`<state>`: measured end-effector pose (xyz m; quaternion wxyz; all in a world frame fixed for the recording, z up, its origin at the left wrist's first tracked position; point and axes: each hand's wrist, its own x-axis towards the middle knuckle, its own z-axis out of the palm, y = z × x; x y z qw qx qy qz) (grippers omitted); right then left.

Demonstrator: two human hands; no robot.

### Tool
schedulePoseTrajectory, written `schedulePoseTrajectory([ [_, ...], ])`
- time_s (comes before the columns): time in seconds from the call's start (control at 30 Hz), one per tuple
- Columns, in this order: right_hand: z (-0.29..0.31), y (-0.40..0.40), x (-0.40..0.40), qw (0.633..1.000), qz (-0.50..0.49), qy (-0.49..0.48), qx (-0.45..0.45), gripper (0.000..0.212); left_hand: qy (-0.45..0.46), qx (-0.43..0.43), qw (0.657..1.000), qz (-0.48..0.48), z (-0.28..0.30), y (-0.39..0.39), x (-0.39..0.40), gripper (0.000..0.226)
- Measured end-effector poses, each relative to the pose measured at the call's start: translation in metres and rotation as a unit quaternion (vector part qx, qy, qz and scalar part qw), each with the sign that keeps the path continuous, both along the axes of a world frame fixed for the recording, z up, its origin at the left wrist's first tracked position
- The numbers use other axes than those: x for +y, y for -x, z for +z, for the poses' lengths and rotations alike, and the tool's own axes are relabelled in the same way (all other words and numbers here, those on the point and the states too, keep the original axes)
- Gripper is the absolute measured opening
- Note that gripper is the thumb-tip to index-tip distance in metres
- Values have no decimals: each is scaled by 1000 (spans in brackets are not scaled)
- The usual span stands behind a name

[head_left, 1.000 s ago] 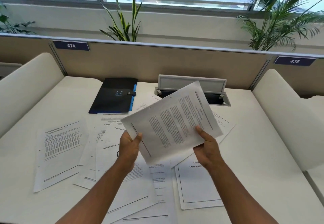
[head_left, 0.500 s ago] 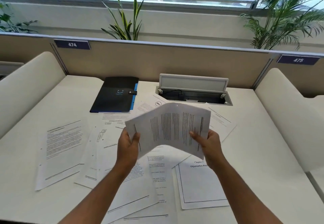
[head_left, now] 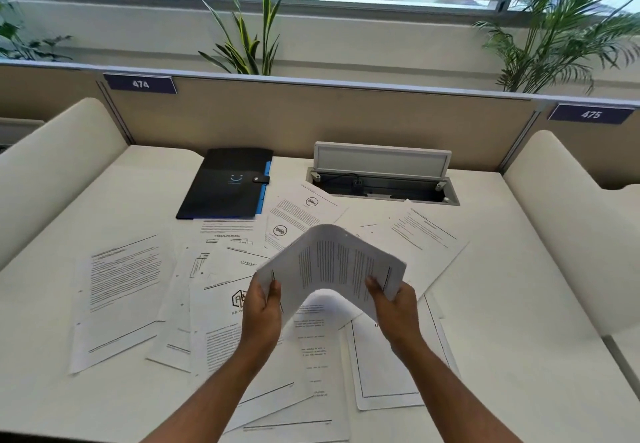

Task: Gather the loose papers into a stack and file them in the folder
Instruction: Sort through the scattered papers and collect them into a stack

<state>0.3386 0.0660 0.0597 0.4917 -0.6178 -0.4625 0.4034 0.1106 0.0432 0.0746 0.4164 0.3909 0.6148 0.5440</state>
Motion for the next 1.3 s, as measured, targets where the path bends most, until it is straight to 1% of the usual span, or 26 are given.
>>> schedulePoseTrajectory([
  [0.07,-2,2,-1,1000,-14,-4,19,11,-5,4,1000,1,-3,0,-2,30],
  [0.13,-8,6,-6,999,2,14,32,15,18,3,1000,-2,-8,0,-3,31],
  [0.2,-16,10,-10,999,10,27,17,19,33,3,999,7,-10,0,-4,33],
  [0.3,-18,15,-8,999,-34,10,37,21,7,36,999,31,-4,-1,-3,45],
  [0.37,-21,16,-6,998,-32,8,54,22,7,46,999,24,-5,0,-2,50],
  [0.43,-27,16,-8,997,-9,43,57,25,33,53,998,7,-9,1,-3,43],
  [0.5,-28,15,-8,996,-9,63,58,26,50,84,995,10,-12,4,-2,39],
  [0.57,-19,12,-4,997,-17,47,54,18,46,119,991,35,-9,8,3,34],
  [0.63,-7,8,4,999,-13,23,37,13,48,129,989,62,0,12,12,31],
  [0.67,-1,6,9,1000,-15,9,24,13,51,130,988,71,4,15,17,32],
  [0.77,16,-3,20,998,-59,-20,-1,28,56,123,987,84,9,27,29,31],
  [0.87,21,-12,25,994,-112,-7,13,54,72,69,992,70,8,31,31,35],
  [0.93,19,-12,24,989,-139,19,51,71,77,25,995,55,5,28,29,33],
  [1.0,17,-7,21,977,-176,40,112,85,80,-29,995,50,3,22,25,29],
  [1.07,17,-1,19,952,-200,59,223,90,87,-71,993,48,0,17,21,25],
  [1.1,17,1,18,934,-192,69,294,85,90,-83,992,41,-1,15,19,23],
  [1.13,18,3,17,916,-169,75,356,74,91,-96,991,30,-1,12,16,23],
  [1.17,19,5,16,903,-144,76,398,60,87,-115,989,18,0,10,14,23],
  [1.2,19,7,15,895,-124,73,422,47,82,-135,987,5,1,7,12,22],
  [1.23,20,8,15,891,-114,64,435,39,76,-152,985,-6,3,5,10,22],
  [1.3,24,9,18,892,-112,43,435,33,68,-164,984,-3,5,2,9,24],
])
